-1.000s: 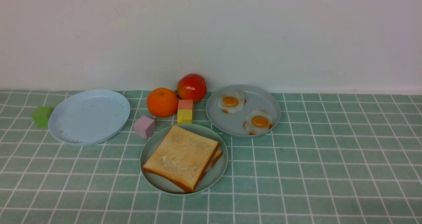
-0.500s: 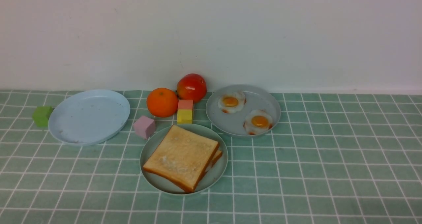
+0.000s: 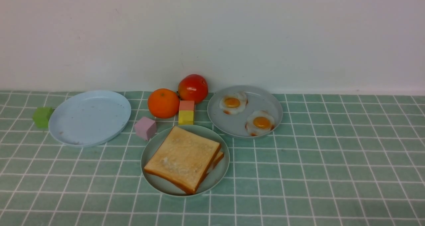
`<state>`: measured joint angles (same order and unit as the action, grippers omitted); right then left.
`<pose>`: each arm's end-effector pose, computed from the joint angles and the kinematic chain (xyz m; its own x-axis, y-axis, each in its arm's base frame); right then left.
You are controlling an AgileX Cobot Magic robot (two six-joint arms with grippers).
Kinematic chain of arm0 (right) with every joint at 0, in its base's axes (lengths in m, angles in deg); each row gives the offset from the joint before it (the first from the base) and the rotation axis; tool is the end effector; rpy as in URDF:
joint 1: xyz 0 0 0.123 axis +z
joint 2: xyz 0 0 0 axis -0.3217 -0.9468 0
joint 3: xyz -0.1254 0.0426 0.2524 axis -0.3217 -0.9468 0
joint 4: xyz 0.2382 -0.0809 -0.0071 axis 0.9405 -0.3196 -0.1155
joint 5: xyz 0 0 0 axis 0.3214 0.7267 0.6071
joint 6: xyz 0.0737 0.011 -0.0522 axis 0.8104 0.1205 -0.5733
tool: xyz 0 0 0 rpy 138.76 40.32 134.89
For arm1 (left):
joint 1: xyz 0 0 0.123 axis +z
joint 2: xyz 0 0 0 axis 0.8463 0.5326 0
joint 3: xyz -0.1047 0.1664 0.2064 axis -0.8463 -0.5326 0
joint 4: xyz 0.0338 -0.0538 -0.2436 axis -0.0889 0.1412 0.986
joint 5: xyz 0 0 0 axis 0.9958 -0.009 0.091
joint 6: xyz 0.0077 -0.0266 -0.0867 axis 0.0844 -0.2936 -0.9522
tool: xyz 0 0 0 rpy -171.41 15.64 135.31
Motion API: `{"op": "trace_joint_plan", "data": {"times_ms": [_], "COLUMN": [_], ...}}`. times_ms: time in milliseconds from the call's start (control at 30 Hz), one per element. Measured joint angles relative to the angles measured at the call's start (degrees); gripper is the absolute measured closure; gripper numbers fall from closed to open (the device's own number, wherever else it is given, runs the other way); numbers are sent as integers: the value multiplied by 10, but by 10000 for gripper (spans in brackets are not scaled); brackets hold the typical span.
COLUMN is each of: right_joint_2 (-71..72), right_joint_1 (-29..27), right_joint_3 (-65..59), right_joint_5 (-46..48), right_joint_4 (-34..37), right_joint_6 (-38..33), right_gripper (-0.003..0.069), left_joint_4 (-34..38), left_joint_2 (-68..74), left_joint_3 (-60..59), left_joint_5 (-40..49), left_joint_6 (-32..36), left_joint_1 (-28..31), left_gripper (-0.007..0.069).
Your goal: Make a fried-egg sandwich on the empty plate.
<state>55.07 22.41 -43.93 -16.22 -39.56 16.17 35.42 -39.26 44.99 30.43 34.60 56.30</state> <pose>0.0523 0.0022 0.1738 -0.2964 0.0587 -0.9533 -0.0292 0.9971 0.0705 0.0525 -0.0028 0.1696 -0.3036 -0.2172 -0.9277 -0.0284 0.9753 -0.2191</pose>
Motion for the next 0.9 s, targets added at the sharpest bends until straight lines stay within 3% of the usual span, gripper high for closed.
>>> {"op": "trace_joint_plan", "data": {"times_ms": [900], "right_joint_2": [0], "right_joint_1": [0], "right_joint_3": [0], "right_joint_5": [0], "right_joint_4": [0], "right_joint_6": [0], "right_gripper": [563], "left_joint_4": [0], "left_joint_2": [0], "left_joint_3": [0], "left_joint_5": [0], "left_joint_6": [0], "left_joint_1": [0], "left_gripper": [618]}}
